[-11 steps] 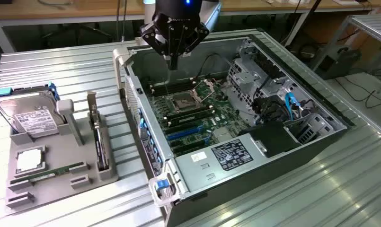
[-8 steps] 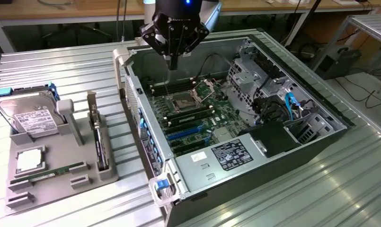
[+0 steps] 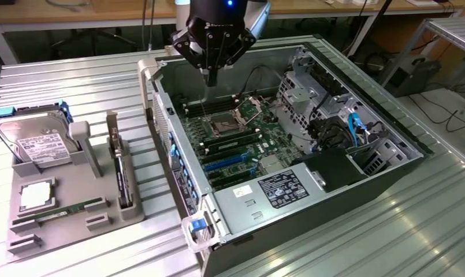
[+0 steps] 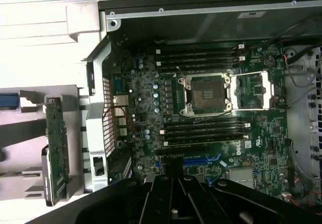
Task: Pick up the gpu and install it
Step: 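Reach for the gpu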
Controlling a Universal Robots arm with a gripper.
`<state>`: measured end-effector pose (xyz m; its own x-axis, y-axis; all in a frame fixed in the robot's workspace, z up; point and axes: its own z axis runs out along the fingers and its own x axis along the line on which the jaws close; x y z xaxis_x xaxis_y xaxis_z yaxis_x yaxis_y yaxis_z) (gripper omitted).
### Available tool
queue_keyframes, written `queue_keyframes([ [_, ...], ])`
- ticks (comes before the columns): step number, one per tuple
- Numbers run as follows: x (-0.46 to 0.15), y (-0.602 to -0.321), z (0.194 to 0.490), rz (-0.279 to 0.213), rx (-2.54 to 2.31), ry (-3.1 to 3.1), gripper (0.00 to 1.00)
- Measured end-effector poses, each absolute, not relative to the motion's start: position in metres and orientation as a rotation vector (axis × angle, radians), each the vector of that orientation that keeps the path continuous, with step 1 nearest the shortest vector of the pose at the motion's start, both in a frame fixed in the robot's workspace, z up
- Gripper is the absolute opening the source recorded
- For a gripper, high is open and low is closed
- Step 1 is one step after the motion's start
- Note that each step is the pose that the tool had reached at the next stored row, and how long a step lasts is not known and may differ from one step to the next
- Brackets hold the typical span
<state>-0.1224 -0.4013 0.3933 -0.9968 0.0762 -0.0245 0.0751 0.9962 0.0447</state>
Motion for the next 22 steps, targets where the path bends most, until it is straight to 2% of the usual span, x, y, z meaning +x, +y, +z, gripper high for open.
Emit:
queue_keyframes([
  [4, -0.132, -0.409, 0.393, 0.068, 0.118, 3.112, 0.11],
  [12, -0.204, -0.418, 0.386, 0.068, 0.118, 3.113, 0.11],
  [22, -0.261, -0.425, 0.372, 0.068, 0.118, 3.113, 0.11],
])
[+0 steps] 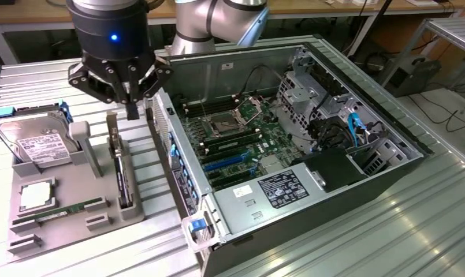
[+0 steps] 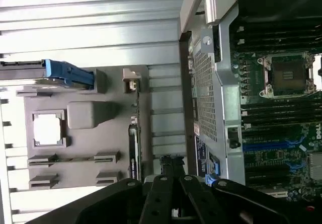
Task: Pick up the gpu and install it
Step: 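Reach for the gpu, then pick up the gpu and move the gpu toward the slot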
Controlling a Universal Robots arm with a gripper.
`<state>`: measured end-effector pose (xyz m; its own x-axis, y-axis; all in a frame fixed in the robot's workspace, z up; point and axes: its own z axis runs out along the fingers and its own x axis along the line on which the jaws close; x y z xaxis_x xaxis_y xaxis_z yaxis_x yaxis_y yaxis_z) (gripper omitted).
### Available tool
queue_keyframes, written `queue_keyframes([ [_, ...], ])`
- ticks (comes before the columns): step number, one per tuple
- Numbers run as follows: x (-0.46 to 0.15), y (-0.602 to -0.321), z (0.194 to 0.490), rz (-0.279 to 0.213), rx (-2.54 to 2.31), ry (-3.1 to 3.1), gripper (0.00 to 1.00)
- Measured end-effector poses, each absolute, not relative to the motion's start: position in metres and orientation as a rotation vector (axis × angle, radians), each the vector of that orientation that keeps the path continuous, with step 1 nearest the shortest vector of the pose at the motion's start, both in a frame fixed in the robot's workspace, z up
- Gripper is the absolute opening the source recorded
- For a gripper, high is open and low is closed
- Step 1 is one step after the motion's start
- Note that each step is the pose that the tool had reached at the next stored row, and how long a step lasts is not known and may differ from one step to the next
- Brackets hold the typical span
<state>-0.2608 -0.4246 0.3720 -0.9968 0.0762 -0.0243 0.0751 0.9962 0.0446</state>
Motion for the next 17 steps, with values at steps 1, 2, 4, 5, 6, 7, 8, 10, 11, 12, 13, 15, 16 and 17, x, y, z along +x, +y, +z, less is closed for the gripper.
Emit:
queue_keyframes([
  [1, -0.268, -0.427, 0.370, 0.068, 0.118, 3.112, 0.11],
  [2, -0.273, -0.430, 0.369, 0.068, 0.118, 3.113, 0.11],
  [4, -0.280, -0.433, 0.367, 0.068, 0.118, 3.112, 0.11],
  [5, -0.284, -0.435, 0.365, 0.068, 0.118, 3.112, 0.11],
  [6, -0.287, -0.436, 0.365, 0.068, 0.118, 3.113, 0.11],
  [7, -0.288, -0.437, 0.364, 0.068, 0.118, 3.112, 0.11],
  [8, -0.288, -0.437, 0.364, 0.068, 0.118, 3.112, 0.11],
  [10, -0.288, -0.437, 0.364, 0.068, 0.118, 3.112, 0.11],
  [11, -0.288, -0.437, 0.364, 0.068, 0.118, 3.113, 0.11],
  [12, -0.288, -0.437, 0.364, 0.068, 0.118, 3.112, 0.11],
  [13, -0.288, -0.437, 0.364, 0.068, 0.118, 3.112, 0.11],
  [15, -0.288, -0.437, 0.364, 0.068, 0.118, 3.113, 0.11],
  [16, -0.288, -0.437, 0.364, 0.068, 0.118, 3.112, 0.11],
  [17, -0.288, -0.437, 0.364, 0.068, 0.118, 3.113, 0.11],
])
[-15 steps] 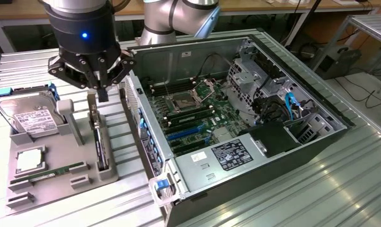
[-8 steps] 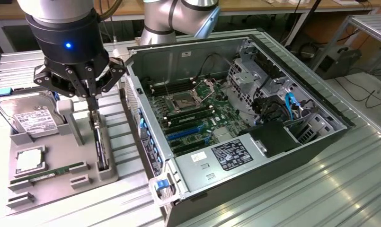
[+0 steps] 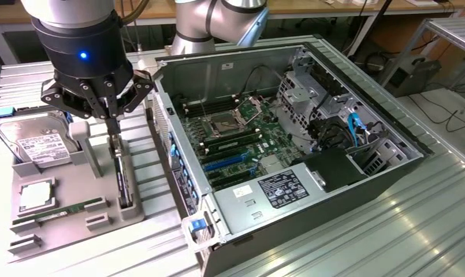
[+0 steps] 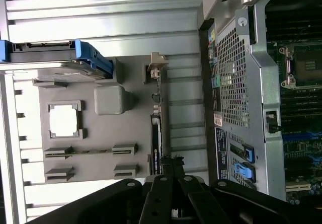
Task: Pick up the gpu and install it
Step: 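Pick up the gpu and move the gpu toward the slot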
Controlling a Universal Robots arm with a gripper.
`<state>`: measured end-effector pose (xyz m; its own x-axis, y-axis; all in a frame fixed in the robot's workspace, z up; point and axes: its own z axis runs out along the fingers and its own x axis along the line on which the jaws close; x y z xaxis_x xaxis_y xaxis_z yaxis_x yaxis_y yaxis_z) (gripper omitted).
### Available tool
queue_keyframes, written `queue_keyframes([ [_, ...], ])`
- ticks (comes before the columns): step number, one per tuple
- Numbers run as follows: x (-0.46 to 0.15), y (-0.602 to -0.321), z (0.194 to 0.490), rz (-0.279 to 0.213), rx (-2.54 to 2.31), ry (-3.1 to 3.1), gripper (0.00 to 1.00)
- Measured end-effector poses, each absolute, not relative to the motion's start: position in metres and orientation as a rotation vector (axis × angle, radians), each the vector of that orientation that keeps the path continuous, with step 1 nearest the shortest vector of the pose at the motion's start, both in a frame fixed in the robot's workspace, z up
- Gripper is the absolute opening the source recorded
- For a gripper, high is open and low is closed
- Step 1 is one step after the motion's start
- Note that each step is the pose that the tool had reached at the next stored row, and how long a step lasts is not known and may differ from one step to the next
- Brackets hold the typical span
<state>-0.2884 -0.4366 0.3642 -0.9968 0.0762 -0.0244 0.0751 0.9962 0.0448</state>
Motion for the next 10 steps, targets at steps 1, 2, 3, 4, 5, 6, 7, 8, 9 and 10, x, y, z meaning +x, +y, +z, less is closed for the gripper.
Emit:
queue_keyframes([
  [1, -0.2884, -0.4366, 0.3642, 0.068, 0.118, 3.113, 0.11],
  [2, -0.2884, -0.4366, 0.3642, 0.068, 0.118, 3.113, 0.11],
  [3, -0.2884, -0.4366, 0.3642, 0.068, 0.118, 3.112, 0.11],
  [4, -0.2885, -0.4366, 0.3642, 0.068, 0.118, 3.112, 0.11],
  [5, -0.2884, -0.4366, 0.3642, 0.068, 0.118, 3.112, 0.11],
  [6, -0.2885, -0.4366, 0.3642, 0.068, 0.118, 3.113, 0.11],
  [7, -0.2884, -0.4366, 0.3642, 0.068, 0.118, 3.113, 0.17],
  [8, -0.2884, -0.4366, 0.3642, 0.068, 0.118, 3.112, 0.24],
  [9, -0.2884, -0.4366, 0.3642, 0.068, 0.118, 3.113, 0.29],
  [10, -0.2884, -0.4366, 0.3642, 0.068, 0.118, 3.112, 0.36],
])
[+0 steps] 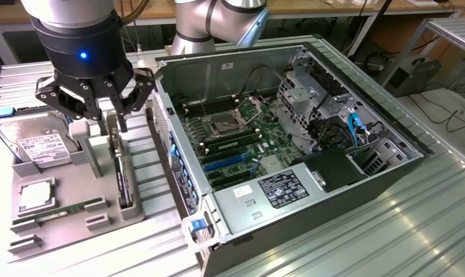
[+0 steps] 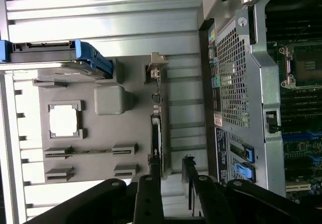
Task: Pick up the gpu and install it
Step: 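Pick up the gpu and move the gpu toward the slot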
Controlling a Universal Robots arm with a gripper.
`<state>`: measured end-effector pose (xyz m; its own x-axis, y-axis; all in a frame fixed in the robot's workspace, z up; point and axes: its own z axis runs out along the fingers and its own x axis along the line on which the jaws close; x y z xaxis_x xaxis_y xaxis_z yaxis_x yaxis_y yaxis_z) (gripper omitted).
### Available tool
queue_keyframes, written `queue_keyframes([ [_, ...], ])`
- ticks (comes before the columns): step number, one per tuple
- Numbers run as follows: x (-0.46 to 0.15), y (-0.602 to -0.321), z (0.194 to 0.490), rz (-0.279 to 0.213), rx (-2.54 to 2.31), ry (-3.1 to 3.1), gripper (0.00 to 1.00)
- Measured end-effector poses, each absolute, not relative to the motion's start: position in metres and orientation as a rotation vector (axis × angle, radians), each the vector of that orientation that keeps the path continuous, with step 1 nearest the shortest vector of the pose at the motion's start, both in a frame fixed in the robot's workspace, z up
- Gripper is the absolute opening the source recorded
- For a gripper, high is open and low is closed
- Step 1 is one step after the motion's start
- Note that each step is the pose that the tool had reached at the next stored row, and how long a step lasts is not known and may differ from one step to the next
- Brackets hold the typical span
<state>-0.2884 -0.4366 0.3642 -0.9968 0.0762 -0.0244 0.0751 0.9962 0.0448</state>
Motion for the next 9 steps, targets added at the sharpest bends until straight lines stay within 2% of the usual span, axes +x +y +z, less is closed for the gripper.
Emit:
queue_keyframes([
  [1, -0.288, -0.437, 0.364, 0.068, 0.118, 3.112, 0.36],
  [2, -0.289, -0.437, 0.362, 0.068, 0.118, 3.112, 0.42],
  [9, -0.292, -0.437, 0.346, 0.068, 0.119, 3.112, 0.42],
])
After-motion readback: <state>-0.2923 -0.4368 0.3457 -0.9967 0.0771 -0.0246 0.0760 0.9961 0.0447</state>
